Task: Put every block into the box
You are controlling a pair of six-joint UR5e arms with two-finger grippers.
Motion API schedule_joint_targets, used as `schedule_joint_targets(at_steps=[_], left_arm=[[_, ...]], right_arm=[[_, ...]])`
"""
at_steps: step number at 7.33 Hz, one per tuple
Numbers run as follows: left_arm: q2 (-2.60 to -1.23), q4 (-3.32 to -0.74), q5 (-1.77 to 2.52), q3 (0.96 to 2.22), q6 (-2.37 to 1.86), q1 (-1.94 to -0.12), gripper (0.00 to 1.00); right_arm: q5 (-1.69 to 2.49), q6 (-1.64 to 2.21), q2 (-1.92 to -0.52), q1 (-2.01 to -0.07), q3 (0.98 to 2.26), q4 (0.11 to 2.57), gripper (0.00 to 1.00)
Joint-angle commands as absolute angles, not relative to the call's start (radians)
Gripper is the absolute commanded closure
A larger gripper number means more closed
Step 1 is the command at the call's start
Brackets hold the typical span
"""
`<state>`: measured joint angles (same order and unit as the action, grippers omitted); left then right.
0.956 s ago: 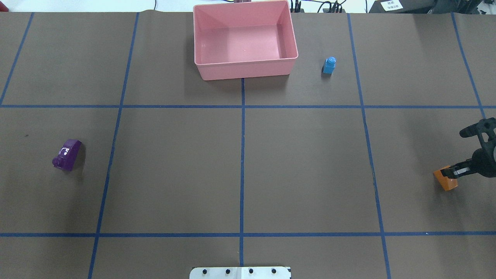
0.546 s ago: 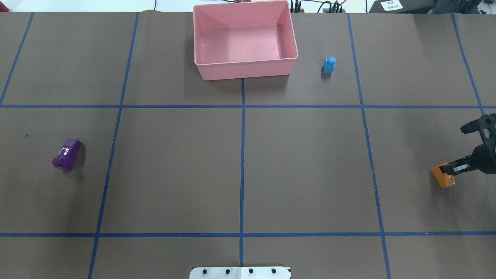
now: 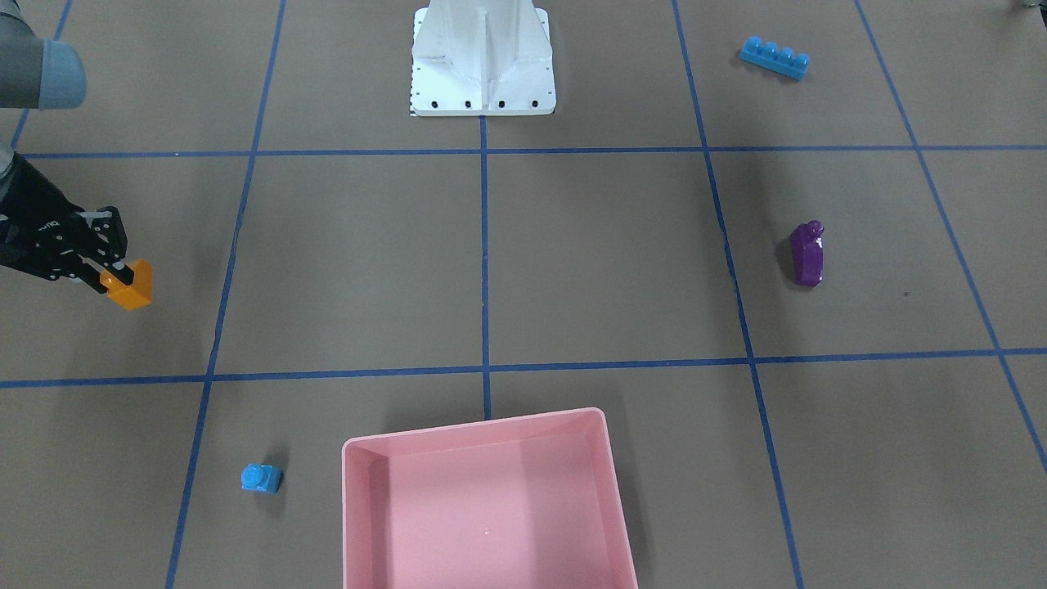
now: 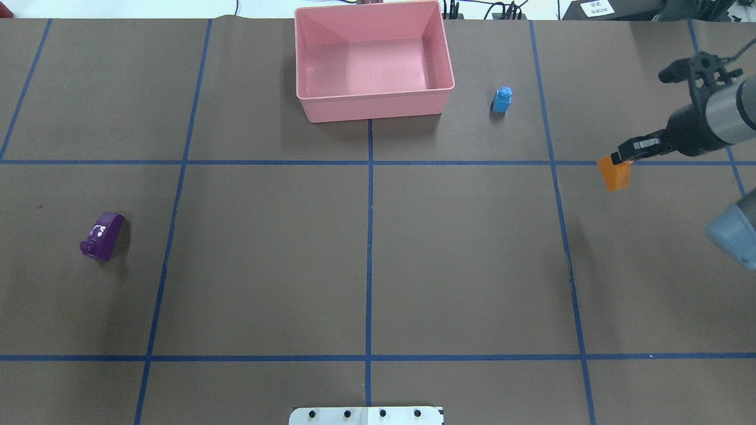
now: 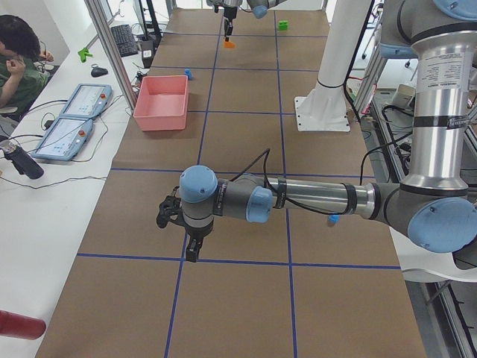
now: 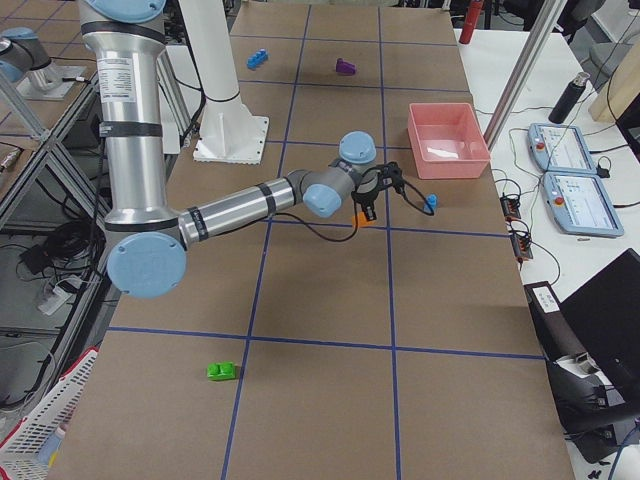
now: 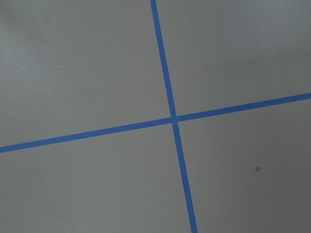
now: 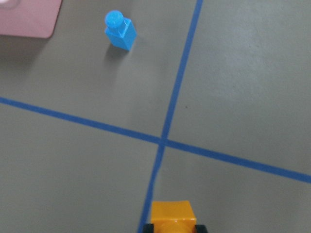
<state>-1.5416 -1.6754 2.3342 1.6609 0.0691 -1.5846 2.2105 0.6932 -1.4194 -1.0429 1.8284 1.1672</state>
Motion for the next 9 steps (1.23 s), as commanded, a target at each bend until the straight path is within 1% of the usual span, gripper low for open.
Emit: schedule_joint_targets(at_steps=[1, 2, 3, 6, 7, 8, 9], left_arm=[[-1.540, -1.677, 2.333, 1.663, 0.068, -1.585, 0.00], [-1.539, -1.689, 2.335, 1.660, 0.066, -1.585, 0.00], [-1.539, -1.695, 2.335, 1.657, 0.063, -1.585, 0.00], [-1.539, -1.695, 2.335, 1.655, 0.063, -1.585, 0.00], [-1.540, -1.695, 2.335, 1.654, 0.063, -1.585, 0.00], [-1.539, -1.695, 2.335, 1.654, 0.063, -1.585, 0.00], [-1.540, -1.695, 2.335, 1.655, 0.063, -1.585, 0.00]], right_arm=[[2.207, 0.811, -1.089, -1.036, 1.705, 1.346, 1.00], [2.200, 0.884, -0.910, -1.019, 1.551, 1.360, 1.00], [2.160, 0.912, -0.762, -0.996, 1.394, 1.359, 1.00], [1.999, 0.936, -0.443, -0.942, 0.992, 1.336, 1.00], [1.943, 0.936, -0.392, -0.924, 0.885, 1.271, 1.00], [1.898, 0.936, -0.387, -0.908, 0.794, 1.164, 1.00], [1.891, 0.934, -0.377, -0.904, 0.737, 1.122, 1.00]])
